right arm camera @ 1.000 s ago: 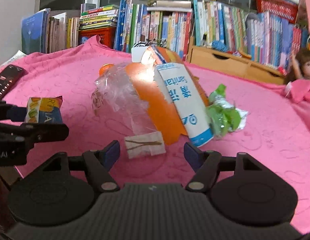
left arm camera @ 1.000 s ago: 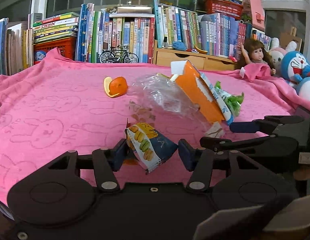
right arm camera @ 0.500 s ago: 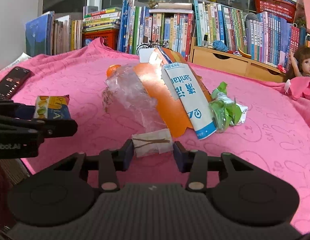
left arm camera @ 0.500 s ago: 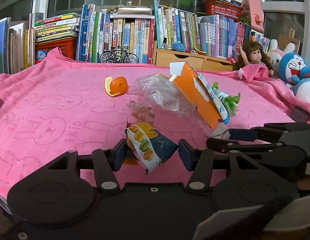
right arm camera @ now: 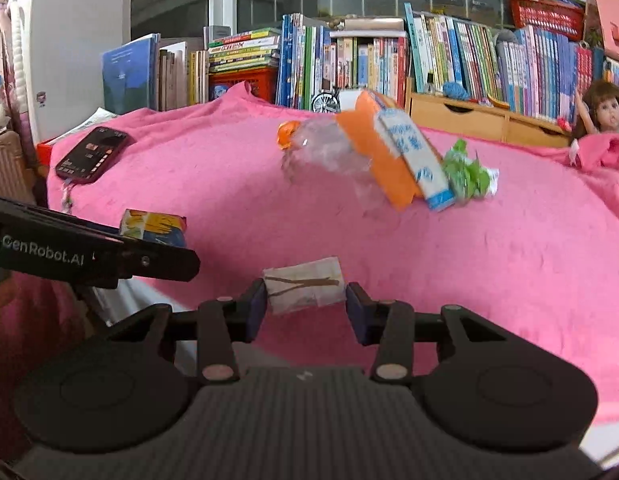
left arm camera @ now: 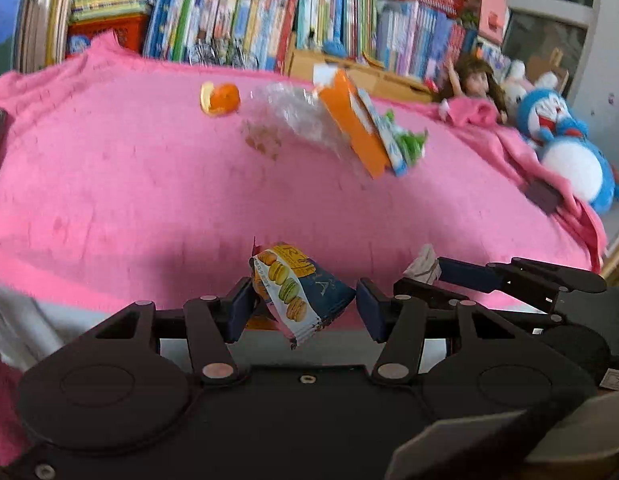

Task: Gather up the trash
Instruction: 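Lower both held items into the black bin and open both grippers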

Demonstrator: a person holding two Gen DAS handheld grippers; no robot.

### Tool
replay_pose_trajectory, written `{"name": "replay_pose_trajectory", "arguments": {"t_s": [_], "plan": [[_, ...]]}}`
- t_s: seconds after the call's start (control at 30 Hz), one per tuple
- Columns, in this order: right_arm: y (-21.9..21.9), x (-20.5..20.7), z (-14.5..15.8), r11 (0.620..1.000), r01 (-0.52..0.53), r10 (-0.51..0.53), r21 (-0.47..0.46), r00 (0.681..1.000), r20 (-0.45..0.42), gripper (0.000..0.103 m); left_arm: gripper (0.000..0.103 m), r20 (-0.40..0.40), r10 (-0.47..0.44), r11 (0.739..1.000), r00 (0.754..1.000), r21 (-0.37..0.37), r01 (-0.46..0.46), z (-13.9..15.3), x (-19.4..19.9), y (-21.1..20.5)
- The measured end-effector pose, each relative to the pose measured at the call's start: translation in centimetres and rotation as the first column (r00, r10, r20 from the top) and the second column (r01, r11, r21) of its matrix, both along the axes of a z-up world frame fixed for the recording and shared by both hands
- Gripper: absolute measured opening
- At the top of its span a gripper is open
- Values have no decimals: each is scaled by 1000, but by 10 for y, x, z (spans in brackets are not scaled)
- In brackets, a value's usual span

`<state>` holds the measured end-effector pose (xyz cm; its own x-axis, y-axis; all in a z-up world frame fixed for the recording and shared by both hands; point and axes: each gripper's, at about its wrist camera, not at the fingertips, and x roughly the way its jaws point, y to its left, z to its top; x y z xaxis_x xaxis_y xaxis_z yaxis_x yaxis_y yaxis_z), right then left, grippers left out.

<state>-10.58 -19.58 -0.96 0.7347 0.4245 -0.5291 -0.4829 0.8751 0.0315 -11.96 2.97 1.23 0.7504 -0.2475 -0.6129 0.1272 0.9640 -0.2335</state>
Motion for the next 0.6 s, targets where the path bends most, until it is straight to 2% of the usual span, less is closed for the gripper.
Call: {"name": "replay_pose_trajectory", "arguments": {"t_s": [0.1,0.17,0.23,0.3,0.43,0.53,0.6], "plan": [[-4,-11,-13,1000,5,-5,-1,999,-53,50,53,-67,-5,1000,998,7,5,-12,-8,3],[-4,-15,-25,1000,0,0,5,993,-117,50,53,-132,-6,1000,991,-4,6,-26,-11,5],[0,-21,-43,999,-23,17,-30,982,-186,50,53,-201,-5,1000,980,-8,3,-42,-12,6],[4,-26,-59,997,-42,23,-72,970,-243,50,53,-272,7,1000,962,9,-5,-61,-12,5],[7,-31,-86,994,-58,22,-96,938,-347,50,54,-363,15,997,932,82,16,-98,-10,-2],[8,-29,-106,992,-58,7,-115,914,-406,50,54,-453,21,989,891,143,49,-129,-5,-11],[9,-27,-117,990,-52,-11,-132,898,-439,50,54,-493,19,987,870,148,63,-143,-4,-15]]}}
